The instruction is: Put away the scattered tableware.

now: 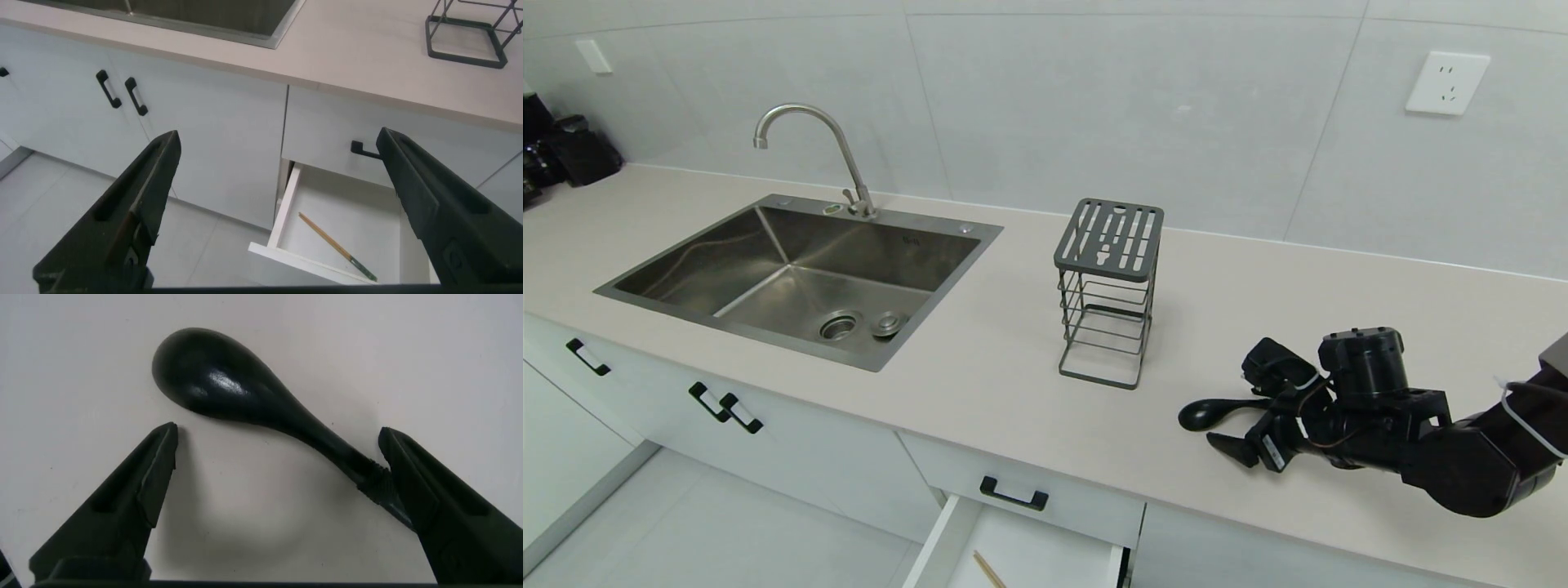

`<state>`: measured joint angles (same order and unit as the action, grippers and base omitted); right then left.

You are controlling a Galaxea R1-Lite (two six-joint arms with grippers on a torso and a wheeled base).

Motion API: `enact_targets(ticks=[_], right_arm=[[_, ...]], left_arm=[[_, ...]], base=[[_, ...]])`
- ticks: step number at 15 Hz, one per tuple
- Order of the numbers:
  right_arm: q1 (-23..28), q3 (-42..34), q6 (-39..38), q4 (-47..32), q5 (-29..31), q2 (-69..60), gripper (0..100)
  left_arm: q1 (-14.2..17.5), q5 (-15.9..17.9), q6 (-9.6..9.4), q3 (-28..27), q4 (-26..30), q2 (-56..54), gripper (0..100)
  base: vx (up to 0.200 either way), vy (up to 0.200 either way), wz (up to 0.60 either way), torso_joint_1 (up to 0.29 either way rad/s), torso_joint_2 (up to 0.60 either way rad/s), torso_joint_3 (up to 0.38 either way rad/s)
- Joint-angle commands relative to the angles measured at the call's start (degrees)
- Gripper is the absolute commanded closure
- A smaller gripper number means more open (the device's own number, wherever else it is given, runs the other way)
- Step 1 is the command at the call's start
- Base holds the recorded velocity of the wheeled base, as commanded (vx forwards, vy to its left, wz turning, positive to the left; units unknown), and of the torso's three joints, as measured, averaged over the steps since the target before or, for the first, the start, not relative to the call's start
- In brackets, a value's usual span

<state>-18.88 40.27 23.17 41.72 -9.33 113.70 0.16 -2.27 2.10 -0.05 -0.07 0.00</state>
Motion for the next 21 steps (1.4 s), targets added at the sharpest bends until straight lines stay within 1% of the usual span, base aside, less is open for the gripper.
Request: enact_targets(ticks=[1,8,9,16,19,21], right_arm=[[0.0,0.7,0.0,0.0,0.0,1.2,0],[-0.3,1.1,0.0,0.4,1.0,2.5,0],[-0.3,1.0,0.0,0.4,1.0,2.6,100],[-0.5,1.2,0.0,1.1,1.2,2.1,100],[-1.9,1.3,0.0,1.8,1.1,0.9,100],[-4.1,1.0,0.0,1.9,2.7,-0.9,100]], left_arm=[[0.0,0.0,0.01,0.0,0.0,0.0,0],[0.0,0.0,0.01,0.0,0.0,0.0,0],[0.0,0.0,0.01,0.0,0.0,0.0,0],[0.0,0.0,0.01,0.0,0.0,0.0,0],[0.0,0.0,0.01,0.0,0.0,0.0,0],[0.0,0.0,0.01,0.0,0.0,0.0,0]], base=[[0.000,0.000,0.00,0.000,0.00,0.000],[0.000,0.000,0.00,0.000,0.00,0.000],[0.000,0.000,0.00,0.000,0.00,0.000],[0.000,0.000,0.00,0.000,0.00,0.000],[0.000,0.000,0.00,0.000,0.00,0.000],[0.000,0.000,0.00,0.000,0.00,0.000]])
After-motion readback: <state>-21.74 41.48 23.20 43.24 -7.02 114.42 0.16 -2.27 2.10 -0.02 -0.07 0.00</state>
